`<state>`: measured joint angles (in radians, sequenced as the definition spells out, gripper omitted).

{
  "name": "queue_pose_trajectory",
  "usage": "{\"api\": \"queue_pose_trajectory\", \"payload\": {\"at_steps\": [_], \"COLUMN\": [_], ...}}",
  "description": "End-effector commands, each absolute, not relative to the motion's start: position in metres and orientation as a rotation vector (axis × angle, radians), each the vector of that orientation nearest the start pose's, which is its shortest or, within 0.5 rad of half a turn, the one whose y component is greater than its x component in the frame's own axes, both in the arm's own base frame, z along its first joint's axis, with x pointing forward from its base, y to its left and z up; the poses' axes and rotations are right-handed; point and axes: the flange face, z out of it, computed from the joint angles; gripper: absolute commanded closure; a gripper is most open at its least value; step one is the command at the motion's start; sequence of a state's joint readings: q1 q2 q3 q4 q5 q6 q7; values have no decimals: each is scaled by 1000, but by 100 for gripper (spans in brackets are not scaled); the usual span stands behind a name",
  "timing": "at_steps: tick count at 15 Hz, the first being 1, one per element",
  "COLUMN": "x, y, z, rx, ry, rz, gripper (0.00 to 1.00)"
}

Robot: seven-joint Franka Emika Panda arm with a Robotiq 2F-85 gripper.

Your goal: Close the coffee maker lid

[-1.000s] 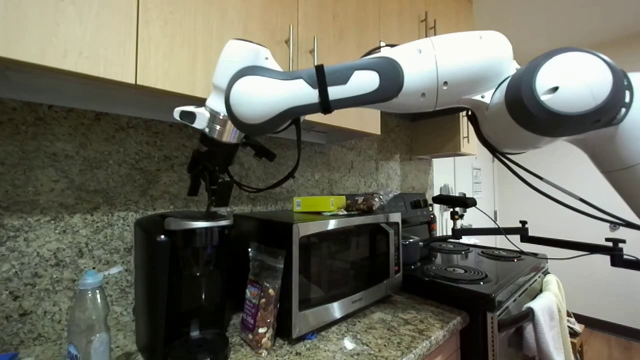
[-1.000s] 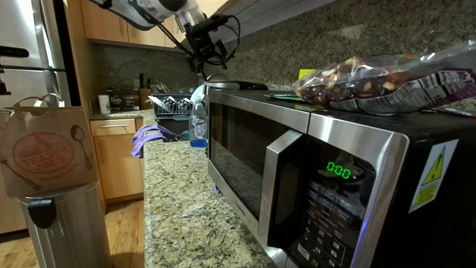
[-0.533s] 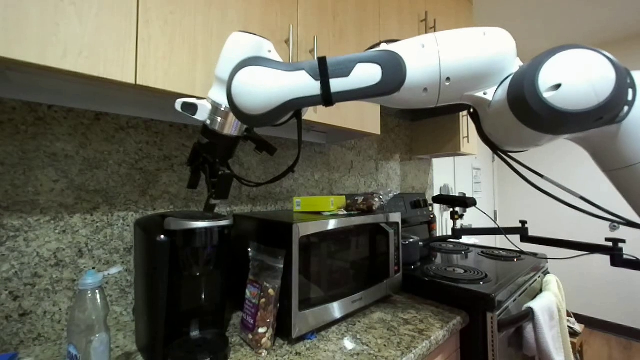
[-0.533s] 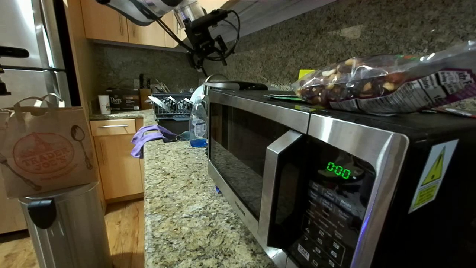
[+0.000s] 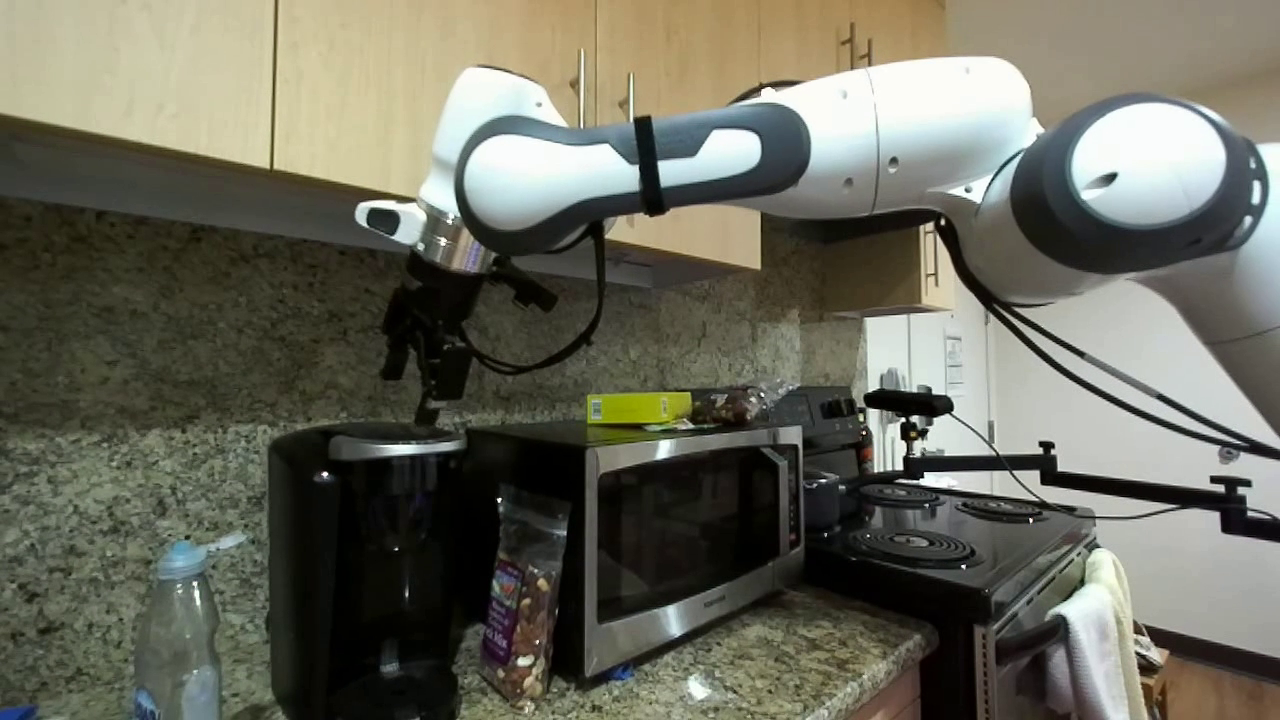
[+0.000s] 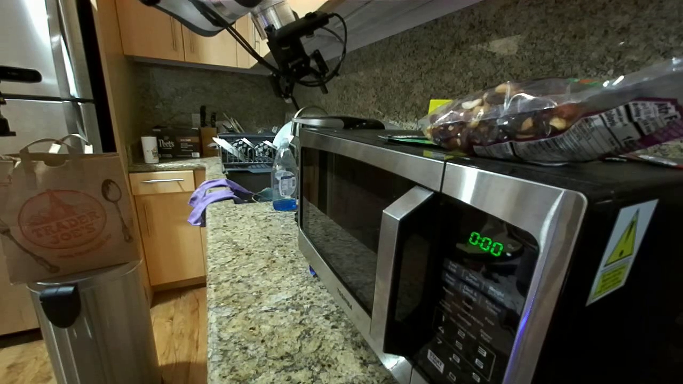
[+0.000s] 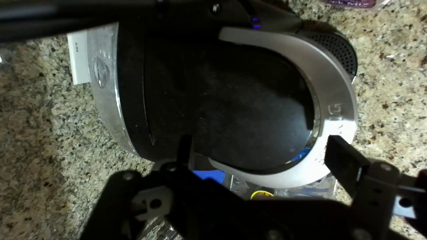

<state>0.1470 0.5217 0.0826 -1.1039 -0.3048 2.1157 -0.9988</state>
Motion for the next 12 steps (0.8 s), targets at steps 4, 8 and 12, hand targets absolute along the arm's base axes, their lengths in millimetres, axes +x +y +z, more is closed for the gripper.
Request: {"api": "queue_pose_trajectory", "payload": {"at_steps": [4, 8, 12], "x": [736, 738, 740], "y": [134, 132, 128], "z": [568, 559, 555], "rx": [-2771, -2754, -2743], "ry": [-2104, -2077, -2052], "rz": [-567, -525, -522], "gripper": [0, 0, 0]}}
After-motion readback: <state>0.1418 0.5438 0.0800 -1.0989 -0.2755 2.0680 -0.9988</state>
